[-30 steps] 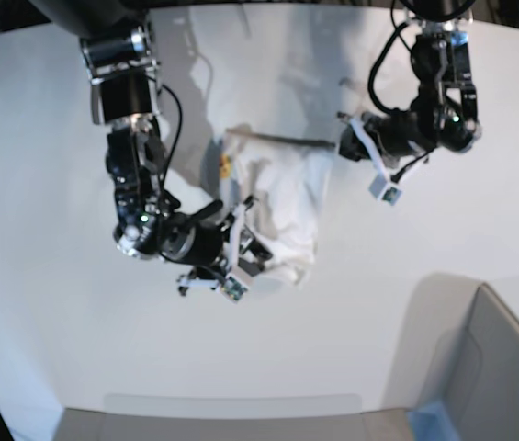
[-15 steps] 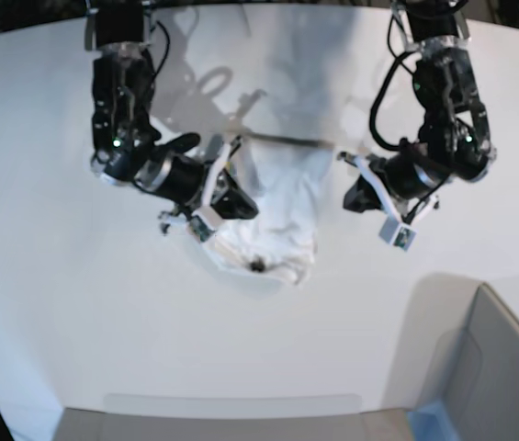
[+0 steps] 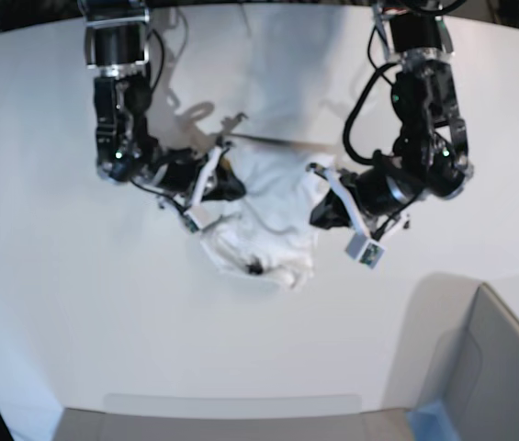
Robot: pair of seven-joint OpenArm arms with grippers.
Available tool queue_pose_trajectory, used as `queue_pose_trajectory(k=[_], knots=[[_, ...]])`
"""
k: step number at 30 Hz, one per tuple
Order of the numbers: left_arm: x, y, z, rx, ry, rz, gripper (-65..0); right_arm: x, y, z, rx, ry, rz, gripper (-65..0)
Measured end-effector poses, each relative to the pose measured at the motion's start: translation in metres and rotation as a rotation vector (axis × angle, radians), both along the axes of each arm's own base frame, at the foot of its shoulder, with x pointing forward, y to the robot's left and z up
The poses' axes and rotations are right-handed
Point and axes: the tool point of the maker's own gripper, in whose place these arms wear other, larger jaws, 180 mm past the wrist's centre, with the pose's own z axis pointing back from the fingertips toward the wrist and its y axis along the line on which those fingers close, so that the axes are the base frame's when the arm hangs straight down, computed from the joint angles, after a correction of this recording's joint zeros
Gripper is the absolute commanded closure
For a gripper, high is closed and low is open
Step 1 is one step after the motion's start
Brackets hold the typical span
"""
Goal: Layout the t-shirt on the table in an organized manner, then fold the t-shirt properly
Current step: 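Press both grippers onto the bundle sides and tuck the edges inward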
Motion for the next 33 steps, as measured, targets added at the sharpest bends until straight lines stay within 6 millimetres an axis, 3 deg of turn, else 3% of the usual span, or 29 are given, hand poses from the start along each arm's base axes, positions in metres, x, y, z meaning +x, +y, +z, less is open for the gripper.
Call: queue_pose_trajectory(k=[3,7,10,13,15,20,24,27,33], knots=[[-0.006,-0.023,0.000,-0.014,-0.004,-0.066,0.0,-0.008,-0.001,0.020,-0.013,-0.062,0.010,0.0],[-0.001,-0.033,0.004,-0.071,-0.051,-0.063,0.0,-0.011,0.008,0.073,0.104,-0.191,0.004,0.0],[0.003,-0.035,-0.019,-0.091,0.012,-0.052,0.0,-0.003,-0.017,0.093,0.136,-0.245,-0.094,0.0],[0.002,-0.036,-0.053,-0.110,0.101,-0.027,0.0,-0.001,-0.052,0.089,0.099,-0.243,-0.178,0.0],[0.001,-0.039,-0.071,-0.131,0.133,-0.014,0.0,-0.003,-0.059,0.086,0.087,-0.235,-0.192,0.0],[0.007,-0.040,-0.101,-0.178,0.149,0.006,0.0,-0.006,-0.053,0.087,0.116,-0.230,-0.191,0.0],[0.004,-0.043,-0.108,-0.185,0.126,-0.019,0.0,-0.003,-0.054,0.085,0.117,-0.224,-0.192,0.0],[-0.005,-0.033,-0.115,-0.166,0.142,-0.013,0.0,0.001,-0.049,0.079,0.113,-0.207,-0.175,0.0],[-0.025,-0.008,-0.119,-0.170,0.142,0.023,0.0,0.005,-0.015,0.066,0.114,-0.161,-0.051,0.0]])
